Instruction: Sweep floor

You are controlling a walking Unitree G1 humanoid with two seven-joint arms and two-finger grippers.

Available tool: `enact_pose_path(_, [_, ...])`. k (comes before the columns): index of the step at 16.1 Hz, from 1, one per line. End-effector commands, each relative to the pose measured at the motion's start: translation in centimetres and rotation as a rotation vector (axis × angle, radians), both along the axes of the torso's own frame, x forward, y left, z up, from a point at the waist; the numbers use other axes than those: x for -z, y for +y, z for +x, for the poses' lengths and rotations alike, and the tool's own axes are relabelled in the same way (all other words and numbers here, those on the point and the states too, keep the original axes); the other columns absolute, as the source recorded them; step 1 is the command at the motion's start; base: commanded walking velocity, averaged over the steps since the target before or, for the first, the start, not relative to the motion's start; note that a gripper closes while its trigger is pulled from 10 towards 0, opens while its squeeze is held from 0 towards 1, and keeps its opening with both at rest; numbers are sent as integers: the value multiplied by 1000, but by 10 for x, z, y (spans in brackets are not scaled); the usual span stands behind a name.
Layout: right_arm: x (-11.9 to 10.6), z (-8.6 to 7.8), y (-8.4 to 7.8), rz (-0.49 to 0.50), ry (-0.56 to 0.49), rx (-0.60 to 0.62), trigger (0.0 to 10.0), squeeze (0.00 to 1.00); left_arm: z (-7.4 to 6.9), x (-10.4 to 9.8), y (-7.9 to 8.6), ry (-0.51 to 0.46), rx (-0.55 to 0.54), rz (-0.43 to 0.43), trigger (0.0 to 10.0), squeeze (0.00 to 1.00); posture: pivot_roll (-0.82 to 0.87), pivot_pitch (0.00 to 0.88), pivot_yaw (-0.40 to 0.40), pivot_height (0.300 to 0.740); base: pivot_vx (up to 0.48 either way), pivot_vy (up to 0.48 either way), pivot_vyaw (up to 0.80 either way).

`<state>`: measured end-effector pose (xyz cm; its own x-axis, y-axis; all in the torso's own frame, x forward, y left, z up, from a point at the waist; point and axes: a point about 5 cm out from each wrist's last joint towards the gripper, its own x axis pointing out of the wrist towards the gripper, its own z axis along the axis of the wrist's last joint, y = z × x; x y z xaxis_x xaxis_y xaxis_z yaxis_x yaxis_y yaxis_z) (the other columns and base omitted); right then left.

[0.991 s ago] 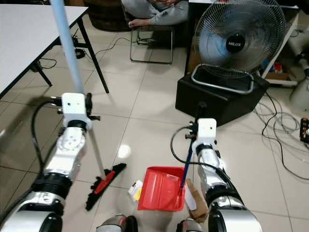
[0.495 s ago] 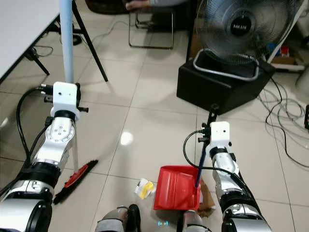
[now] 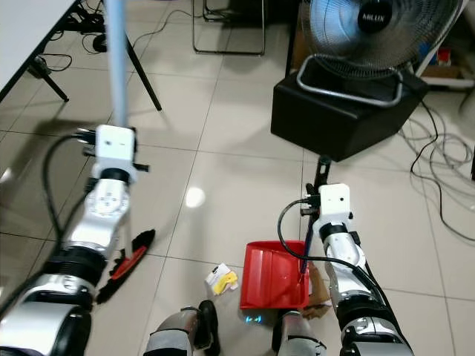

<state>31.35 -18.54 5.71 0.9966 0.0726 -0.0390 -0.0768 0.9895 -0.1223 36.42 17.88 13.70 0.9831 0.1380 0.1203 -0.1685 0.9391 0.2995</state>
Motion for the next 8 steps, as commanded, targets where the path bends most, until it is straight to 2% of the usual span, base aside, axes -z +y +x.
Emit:
enact_pose_path(1, [17,-8,12,-9,82,-43,10000,0,1,7,-13,58,14,-63,10000,0,23,325,114,740,0,0,0])
enact_pose_path(2, [15,-6,16,2,77,-46,10000,0,1,12,-28,104,48,-149,10000,0,26,326,116,740,0,0,0])
enact_pose_path(3, [13,-3,20,11,70,-50,10000,0,2,17,-31,164,87,-225,10000,0,27,326,122,740,0,0,0])
enact_pose_path(4, [10,0,24,20,60,-53,10000,0,2,19,-51,199,132,-293,10000,0,24,324,126,740,0,0,0])
enact_pose_path(5, [8,1,26,24,55,-54,10000,0,2,18,-62,209,153,-335,10000,0,23,324,128,740,0,0,0])
enact_pose_path(6, [7,2,28,29,51,-54,10000,0,2,15,-70,208,166,-367,10000,0,23,322,131,740,0,0,0])
enact_pose_path(8, [5,5,35,51,42,-50,10000,0,9,-5,-84,210,161,-566,10000,0,29,312,140,740,0,0,0])
